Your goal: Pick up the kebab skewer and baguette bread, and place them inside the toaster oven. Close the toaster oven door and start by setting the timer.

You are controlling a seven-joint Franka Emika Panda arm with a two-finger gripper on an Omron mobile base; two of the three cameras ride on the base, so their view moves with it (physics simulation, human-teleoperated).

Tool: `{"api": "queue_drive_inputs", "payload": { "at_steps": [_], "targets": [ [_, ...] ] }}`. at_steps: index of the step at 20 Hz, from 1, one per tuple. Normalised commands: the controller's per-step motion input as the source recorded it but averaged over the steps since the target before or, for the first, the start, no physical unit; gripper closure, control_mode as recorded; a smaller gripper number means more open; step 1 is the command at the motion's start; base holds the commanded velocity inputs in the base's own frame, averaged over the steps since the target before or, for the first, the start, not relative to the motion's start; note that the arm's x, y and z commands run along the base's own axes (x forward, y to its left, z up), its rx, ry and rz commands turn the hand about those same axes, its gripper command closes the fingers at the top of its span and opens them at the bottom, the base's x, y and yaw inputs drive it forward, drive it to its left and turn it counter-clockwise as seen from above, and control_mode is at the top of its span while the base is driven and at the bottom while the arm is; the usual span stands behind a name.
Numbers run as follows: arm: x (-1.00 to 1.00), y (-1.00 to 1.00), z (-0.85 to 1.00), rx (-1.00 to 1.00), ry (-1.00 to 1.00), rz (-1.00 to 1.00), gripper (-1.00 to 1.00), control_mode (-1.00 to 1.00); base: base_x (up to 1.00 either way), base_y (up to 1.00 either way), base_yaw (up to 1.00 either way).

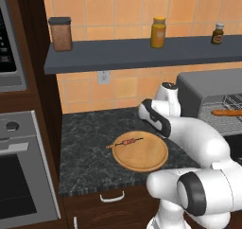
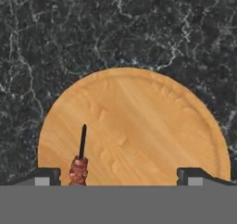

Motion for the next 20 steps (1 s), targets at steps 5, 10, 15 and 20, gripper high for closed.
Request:
{"api": "queue_drive_inputs", "payload": {
  "at_steps": [5,10,15,20],
  "targets": [
    [0.34,0.48,-0.27,0.00,0.00,0.00,-1.00,-1.00,0.00,0.00,0.00],
    [0.39,0.39,-0.30,0.00,0.03,0.00,-1.00,-1.00,0.00,0.00,0.00],
    [0.29,0.27,-0.33,0.01,0.05,0.00,-1.00,-1.00,0.00,0.00,0.00],
    [0.23,0.32,-0.33,0.00,0.04,0.00,-1.00,-1.00,0.00,0.00,0.00]
  ]
}}
